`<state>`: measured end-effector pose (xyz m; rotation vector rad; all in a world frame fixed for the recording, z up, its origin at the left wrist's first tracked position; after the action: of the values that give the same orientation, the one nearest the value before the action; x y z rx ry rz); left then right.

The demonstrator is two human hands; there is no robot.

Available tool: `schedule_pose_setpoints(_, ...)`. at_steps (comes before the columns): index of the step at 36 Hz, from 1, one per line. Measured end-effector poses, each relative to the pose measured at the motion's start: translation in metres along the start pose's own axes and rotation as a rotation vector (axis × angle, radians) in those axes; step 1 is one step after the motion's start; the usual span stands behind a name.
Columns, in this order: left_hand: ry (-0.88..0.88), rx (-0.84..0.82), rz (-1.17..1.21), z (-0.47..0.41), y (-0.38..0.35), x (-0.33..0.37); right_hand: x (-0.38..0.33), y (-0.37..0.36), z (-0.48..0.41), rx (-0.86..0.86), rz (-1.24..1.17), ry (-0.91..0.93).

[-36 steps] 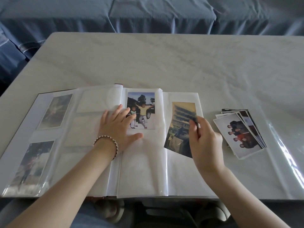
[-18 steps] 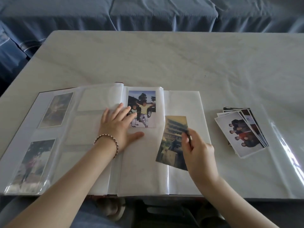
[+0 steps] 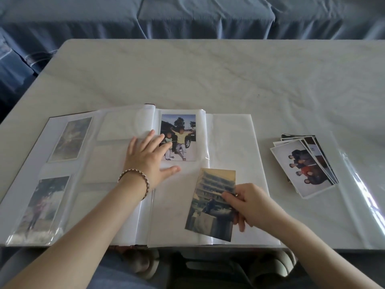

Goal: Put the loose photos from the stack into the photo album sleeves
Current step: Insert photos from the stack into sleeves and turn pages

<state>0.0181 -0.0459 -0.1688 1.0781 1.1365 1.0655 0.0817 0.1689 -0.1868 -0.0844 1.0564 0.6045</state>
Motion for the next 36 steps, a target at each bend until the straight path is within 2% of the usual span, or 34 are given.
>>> schedule_pose_setpoints(8,0.007,-0.002,0.008,0.000,-0.001,0.000,-0.001,0.004,-0.005,-0.199,0.031,-0.103)
schedule_pose_setpoints(13,0.003,0.008,0.002,0.000,0.000,-0.001,-0.001,-0.001,-0.008,-0.237,0.039,-0.119)
schedule_pose_setpoints(24,0.004,0.051,0.034,0.000,0.002,-0.001,-0.008,-0.030,-0.022,-0.154,-0.004,-0.035)
schedule_pose_setpoints(27,-0.011,0.046,0.030,0.000,0.001,-0.001,-0.006,-0.015,-0.021,-0.030,-0.034,-0.037)
schedule_pose_setpoints(30,-0.002,0.110,0.108,0.002,0.008,-0.001,-0.007,0.001,-0.020,0.078,-0.052,0.001)
schedule_pose_setpoints(33,0.008,0.192,0.162,0.004,0.015,-0.001,-0.007,0.006,-0.019,0.068,-0.071,-0.010)
schedule_pose_setpoints(36,0.004,0.201,0.155,0.004,0.014,-0.001,-0.006,0.007,-0.017,0.046,-0.093,-0.039)
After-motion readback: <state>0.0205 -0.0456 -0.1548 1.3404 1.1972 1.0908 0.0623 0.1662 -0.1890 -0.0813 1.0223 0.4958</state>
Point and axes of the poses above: each hand's wrist, its own z-axis away from the middle knuckle, its own y-axis out of the back of the hand, x = y × z, the point moved 8 cm from there along -z, towards the middle knuckle, and after that the axes turned 15 degrees about -z, right-handed, at the moved point
